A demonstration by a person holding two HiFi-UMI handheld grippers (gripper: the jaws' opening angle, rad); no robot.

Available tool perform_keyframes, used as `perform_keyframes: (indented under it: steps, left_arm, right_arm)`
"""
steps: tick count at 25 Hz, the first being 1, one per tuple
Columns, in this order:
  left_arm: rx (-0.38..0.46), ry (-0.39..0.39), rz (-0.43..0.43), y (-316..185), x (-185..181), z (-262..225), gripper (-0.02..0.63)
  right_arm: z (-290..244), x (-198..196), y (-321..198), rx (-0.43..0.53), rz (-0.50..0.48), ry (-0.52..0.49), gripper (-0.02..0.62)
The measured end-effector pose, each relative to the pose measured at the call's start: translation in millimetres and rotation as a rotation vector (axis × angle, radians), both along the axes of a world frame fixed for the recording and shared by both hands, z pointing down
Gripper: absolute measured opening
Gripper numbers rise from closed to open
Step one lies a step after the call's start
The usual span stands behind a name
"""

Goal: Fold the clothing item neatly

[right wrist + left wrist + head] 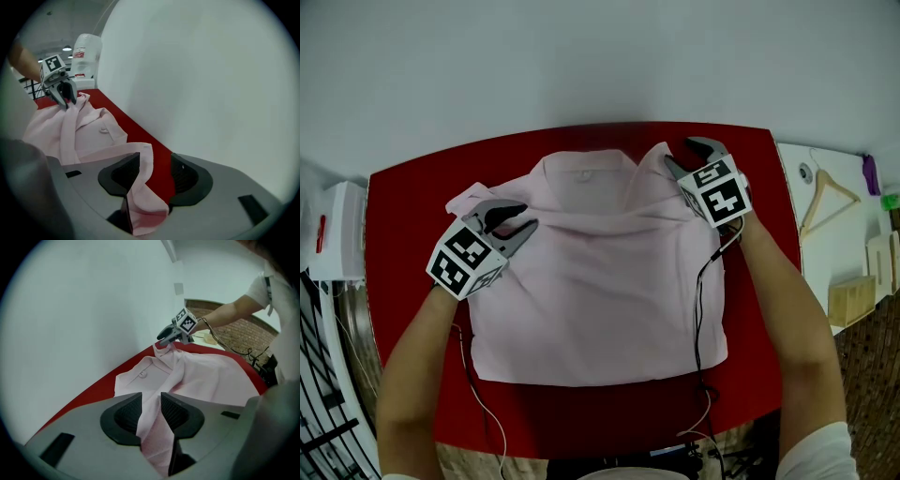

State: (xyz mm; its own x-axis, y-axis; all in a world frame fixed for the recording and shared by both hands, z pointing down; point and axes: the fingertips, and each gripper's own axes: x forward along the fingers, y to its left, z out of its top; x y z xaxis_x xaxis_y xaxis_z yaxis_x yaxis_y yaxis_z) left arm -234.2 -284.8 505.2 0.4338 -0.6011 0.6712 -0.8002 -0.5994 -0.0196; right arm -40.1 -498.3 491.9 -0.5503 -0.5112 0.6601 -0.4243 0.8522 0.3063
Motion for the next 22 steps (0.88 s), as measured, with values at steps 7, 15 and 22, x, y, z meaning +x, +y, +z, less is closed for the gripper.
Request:
perform_keyframes:
  steps: [7,15,22]
  left_arm:
    - [-0.012,-0.037,0.037,21,-27,-6,0.121]
    - [-0.086,-0.147,-0.031,38,-89,9,0.121]
    - [-0.081,-0.141,-0.126,27,-98,19,0.038]
  right_arm:
    - [-22,45,28,0.114,-0.141,0.063,0.184]
    - [40,84,108,0.067,-0.480,0.360,0.183]
    - [40,81,88,-0.011,-0.373,0.327,0.032]
